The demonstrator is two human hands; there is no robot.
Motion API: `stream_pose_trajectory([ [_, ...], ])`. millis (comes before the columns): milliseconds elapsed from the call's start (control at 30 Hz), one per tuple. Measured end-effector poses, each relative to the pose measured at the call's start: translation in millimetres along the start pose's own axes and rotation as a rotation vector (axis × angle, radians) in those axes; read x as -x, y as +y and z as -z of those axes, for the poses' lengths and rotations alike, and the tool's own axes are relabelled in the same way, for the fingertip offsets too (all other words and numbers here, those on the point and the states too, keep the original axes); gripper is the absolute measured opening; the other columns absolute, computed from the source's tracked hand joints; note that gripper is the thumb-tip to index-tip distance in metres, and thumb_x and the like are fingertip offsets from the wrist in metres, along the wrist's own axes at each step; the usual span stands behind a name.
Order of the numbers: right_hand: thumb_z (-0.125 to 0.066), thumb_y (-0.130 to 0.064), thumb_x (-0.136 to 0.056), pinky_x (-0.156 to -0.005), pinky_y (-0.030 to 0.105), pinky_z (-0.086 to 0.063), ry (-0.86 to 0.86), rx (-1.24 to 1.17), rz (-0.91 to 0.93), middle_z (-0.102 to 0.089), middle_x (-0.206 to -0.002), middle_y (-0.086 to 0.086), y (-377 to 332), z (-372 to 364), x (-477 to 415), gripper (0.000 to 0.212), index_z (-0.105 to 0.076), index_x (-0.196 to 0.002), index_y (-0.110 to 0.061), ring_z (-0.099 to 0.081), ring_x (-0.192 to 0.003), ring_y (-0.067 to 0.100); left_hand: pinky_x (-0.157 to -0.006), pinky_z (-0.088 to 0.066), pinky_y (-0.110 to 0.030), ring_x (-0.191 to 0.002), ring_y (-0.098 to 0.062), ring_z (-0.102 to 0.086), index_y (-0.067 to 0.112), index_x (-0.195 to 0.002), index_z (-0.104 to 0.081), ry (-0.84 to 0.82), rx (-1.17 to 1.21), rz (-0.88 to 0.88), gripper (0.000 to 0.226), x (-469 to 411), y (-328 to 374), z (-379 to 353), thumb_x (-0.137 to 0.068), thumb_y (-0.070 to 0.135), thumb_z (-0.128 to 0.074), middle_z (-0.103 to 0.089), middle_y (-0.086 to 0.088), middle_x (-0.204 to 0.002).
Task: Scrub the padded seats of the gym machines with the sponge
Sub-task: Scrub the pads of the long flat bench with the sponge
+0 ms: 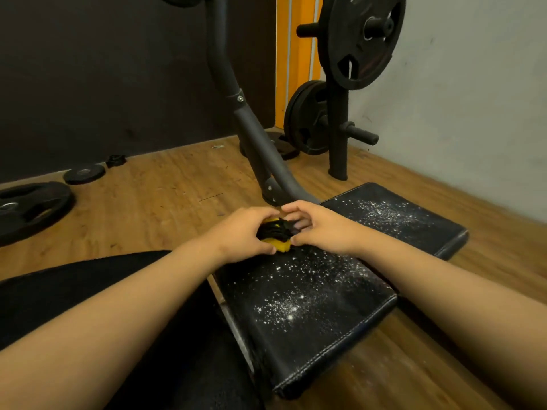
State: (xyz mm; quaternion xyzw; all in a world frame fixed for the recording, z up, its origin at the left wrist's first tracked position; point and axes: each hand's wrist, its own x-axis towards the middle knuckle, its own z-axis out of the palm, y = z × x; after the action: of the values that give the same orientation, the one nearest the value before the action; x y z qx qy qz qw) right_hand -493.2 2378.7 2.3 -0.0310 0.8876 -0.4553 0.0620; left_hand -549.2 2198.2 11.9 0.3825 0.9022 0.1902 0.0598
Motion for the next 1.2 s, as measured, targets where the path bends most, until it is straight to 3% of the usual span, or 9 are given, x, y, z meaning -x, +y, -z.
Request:
stream_pose_trajectory([
  [67,-0.06,-0.003,-0.089,-0.095,0.026,-0.044,0.142,0.071,-0.036,-0.056,-0.123,-0.001,12,9,30,0.045,-0.05,-0.13,-0.018,-0.054,-0.114,0.015,-0.099,-0.039,-0.022,-0.118,-0.015,-0.055,0.02,-0.13,-0.057,-0.006,-0.084,0.018,0.054,-5,4,1,-0.079,0.023,-0.077,-0.061,0.001,-0.127],
  [167,-0.056,-0.014,-0.094,-0.091,0.017,-0.034,0.426,0.278,0.003,-0.056,-0.114,-0.009,41,6,81,0.023,-0.059,-0.116,-0.022,-0.05,-0.11,0.007,-0.092,-0.047,-0.034,-0.105,-0.019,-0.06,0.018,-0.116,-0.066,-0.011,-0.142,0.078,0.035,-6,9,2,-0.084,0.028,-0.073,-0.067,-0.001,-0.112],
  [367,-0.05,-0.029,-0.098,-0.099,0.014,-0.027,0.618,0.394,0.064,-0.053,-0.117,-0.013,87,-26,128,0.024,-0.061,-0.118,-0.021,-0.04,-0.115,-0.001,-0.079,-0.053,-0.031,-0.087,-0.014,-0.064,0.02,-0.11,-0.066,-0.032,-0.242,0.126,0.028,8,23,-2,-0.085,0.034,-0.07,-0.069,0.003,-0.095],
  [500,-0.037,-0.032,-0.101,-0.1,0.021,-0.032,0.68,0.394,0.088,-0.057,-0.121,-0.005,97,-36,123,0.035,-0.058,-0.126,-0.016,-0.043,-0.114,0.004,-0.07,-0.051,-0.027,-0.082,-0.014,-0.062,0.018,-0.109,-0.062,-0.093,-0.276,0.16,0.029,18,25,-1,-0.086,0.034,-0.07,-0.067,0.001,-0.093],
  [633,-0.027,-0.031,-0.099,-0.099,0.021,-0.032,0.768,0.357,0.145,-0.057,-0.119,-0.003,104,-45,118,0.043,-0.056,-0.126,-0.014,-0.045,-0.113,0.007,-0.075,-0.053,-0.032,-0.09,-0.018,-0.063,0.016,-0.113,-0.061,-0.05,-0.271,0.171,0.036,11,24,-4,-0.083,0.033,-0.072,-0.067,-0.002,-0.099],
  [833,-0.029,-0.025,-0.098,-0.096,0.019,-0.028,0.848,0.364,0.197,-0.059,-0.114,0.0,109,-50,113,0.039,-0.061,-0.115,-0.011,-0.048,-0.109,0.012,-0.085,-0.053,-0.037,-0.101,-0.023,-0.063,0.016,-0.116,-0.063,0.073,-0.219,0.159,0.036,-17,13,-6,-0.084,0.027,-0.073,-0.068,-0.005,-0.107],
  [967,-0.028,-0.026,-0.097,-0.096,0.021,-0.029,0.836,0.384,0.206,-0.059,-0.115,0.001,111,-47,112,0.041,-0.062,-0.116,-0.011,-0.049,-0.11,0.014,-0.084,-0.052,-0.033,-0.101,-0.02,-0.062,0.014,-0.118,-0.062,0.121,-0.132,0.222,0.035,-32,5,-5,-0.086,0.024,-0.071,-0.066,-0.004,-0.109],
  [1200,-0.027,-0.026,-0.099,-0.095,0.022,-0.029,0.848,0.386,0.204,-0.059,-0.115,0.002,111,-48,114,0.042,-0.061,-0.117,-0.01,-0.049,-0.109,0.015,-0.082,-0.055,-0.034,-0.088,-0.009,-0.064,0.02,-0.107,-0.068,-0.081,-0.084,0.187,0.031,14,5,3,-0.079,0.029,-0.078,-0.069,0.004,-0.094],
])
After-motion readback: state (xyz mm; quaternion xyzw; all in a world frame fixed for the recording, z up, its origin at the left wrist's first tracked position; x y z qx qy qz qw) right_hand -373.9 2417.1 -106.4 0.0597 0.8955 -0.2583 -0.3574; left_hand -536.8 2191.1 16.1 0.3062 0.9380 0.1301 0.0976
